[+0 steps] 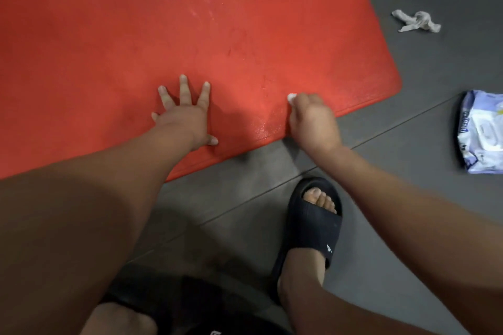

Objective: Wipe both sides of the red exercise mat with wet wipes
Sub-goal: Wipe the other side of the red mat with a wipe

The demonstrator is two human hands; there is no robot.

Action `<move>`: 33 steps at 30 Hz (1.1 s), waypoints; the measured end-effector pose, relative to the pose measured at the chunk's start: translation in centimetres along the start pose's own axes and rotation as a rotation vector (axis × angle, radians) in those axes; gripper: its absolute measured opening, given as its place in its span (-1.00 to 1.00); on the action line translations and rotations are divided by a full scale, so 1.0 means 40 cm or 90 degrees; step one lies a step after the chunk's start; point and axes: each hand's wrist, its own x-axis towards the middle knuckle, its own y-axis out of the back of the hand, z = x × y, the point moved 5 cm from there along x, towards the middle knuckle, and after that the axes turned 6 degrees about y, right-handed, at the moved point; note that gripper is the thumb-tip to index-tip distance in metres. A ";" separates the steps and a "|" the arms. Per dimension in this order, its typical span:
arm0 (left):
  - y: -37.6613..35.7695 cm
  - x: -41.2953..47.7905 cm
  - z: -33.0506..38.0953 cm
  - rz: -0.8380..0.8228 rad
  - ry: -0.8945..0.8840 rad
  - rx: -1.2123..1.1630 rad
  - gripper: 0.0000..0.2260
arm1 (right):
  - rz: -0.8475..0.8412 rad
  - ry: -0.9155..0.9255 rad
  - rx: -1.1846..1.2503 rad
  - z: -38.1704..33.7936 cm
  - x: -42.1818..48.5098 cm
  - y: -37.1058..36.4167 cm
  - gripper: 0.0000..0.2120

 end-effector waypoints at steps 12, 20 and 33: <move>-0.005 0.004 0.002 -0.034 0.011 0.005 0.14 | -0.012 -0.037 -0.097 0.080 0.136 0.039 -0.75; -0.010 0.007 0.003 -0.042 0.020 0.009 0.14 | -0.162 0.330 0.038 -0.146 0.009 -0.050 -0.69; -0.010 0.010 0.002 -0.035 0.017 0.007 0.14 | -0.126 0.241 0.059 -0.135 0.099 -0.060 -0.68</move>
